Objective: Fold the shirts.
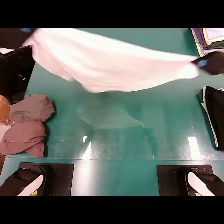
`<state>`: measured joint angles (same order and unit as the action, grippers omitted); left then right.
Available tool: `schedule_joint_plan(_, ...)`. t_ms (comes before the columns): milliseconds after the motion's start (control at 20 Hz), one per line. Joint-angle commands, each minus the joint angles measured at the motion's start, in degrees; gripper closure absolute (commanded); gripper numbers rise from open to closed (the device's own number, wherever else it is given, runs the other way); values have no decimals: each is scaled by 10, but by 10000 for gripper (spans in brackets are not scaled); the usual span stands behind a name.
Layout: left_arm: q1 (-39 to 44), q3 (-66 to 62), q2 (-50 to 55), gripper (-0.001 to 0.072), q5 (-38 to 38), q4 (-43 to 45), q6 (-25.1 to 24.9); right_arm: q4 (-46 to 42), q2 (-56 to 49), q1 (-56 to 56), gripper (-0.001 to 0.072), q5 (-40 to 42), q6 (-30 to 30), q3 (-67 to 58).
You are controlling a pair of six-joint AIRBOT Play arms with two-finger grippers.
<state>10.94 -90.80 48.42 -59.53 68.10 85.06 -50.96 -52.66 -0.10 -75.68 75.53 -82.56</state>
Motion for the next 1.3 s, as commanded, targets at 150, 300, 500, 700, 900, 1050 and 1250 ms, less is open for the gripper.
schedule_joint_plan(150,0,-46,-23,680,-81,3,4,-2,10,-52,699,-49,25,-139)
schedule_joint_plan(300,15,3,27,682,-132,18,4,-18,-39,-29,700,-71,41,-120)
schedule_joint_plan(500,113,204,59,681,-118,68,31,-149,-41,38,700,-64,59,21)
schedule_joint_plan(700,218,400,61,678,-95,0,35,-156,2,37,699,-16,61,148)
schedule_joint_plan(900,257,447,61,140,-57,-52,35,-145,23,3,699,-9,61,189)
schedule_joint_plan(1050,252,400,61,155,-31,19,43,-129,24,-16,699,-8,61,190)
schedule_joint_plan(1250,113,320,65,155,-12,127,89,-130,24,-15,699,-7,61,190)
